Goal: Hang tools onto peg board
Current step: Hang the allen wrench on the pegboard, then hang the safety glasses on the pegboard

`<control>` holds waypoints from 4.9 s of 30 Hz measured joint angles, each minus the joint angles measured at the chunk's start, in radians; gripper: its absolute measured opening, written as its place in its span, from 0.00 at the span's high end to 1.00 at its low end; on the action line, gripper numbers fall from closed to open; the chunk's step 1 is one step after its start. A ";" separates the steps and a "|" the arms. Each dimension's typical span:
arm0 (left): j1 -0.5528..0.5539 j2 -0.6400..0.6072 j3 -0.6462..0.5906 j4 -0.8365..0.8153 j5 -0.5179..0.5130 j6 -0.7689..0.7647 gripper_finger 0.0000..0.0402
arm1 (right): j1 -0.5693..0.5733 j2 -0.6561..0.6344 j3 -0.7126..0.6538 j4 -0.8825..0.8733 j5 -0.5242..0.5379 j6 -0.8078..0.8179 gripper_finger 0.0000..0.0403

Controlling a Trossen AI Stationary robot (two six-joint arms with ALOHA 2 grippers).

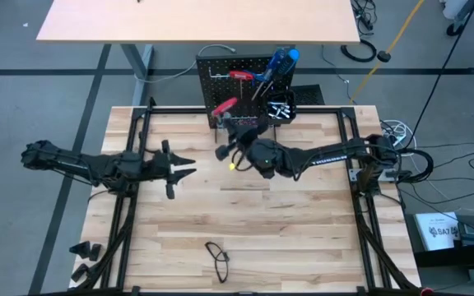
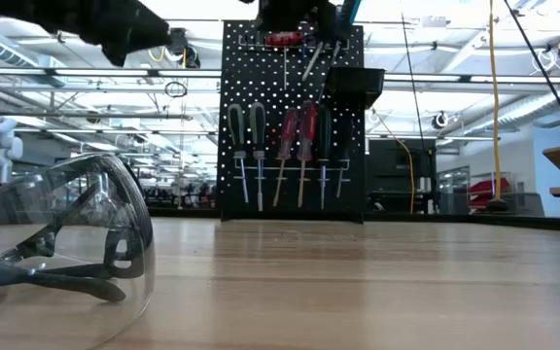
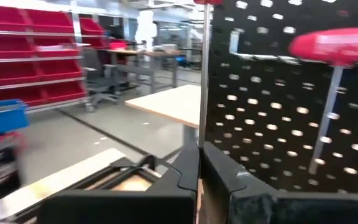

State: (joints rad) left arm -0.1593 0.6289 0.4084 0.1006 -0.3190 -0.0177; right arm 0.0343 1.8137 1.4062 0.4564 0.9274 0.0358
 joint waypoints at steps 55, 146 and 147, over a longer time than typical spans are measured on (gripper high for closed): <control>0.000 0.014 0.000 -0.013 0.001 0.025 0.66 | -0.196 0.173 0.166 0.103 0.136 -0.018 1.00; -0.032 -0.063 0.000 -0.143 0.058 -0.140 0.66 | 0.143 0.371 0.344 0.139 0.517 -0.820 0.29; -0.048 -0.064 0.000 -0.153 0.073 -0.166 0.66 | 0.169 0.370 0.344 0.140 0.518 -0.832 0.29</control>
State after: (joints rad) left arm -0.2071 0.5645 0.4084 -0.0523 -0.2463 -0.1838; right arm 0.2037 2.1841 1.7504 0.5961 1.4458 -0.7965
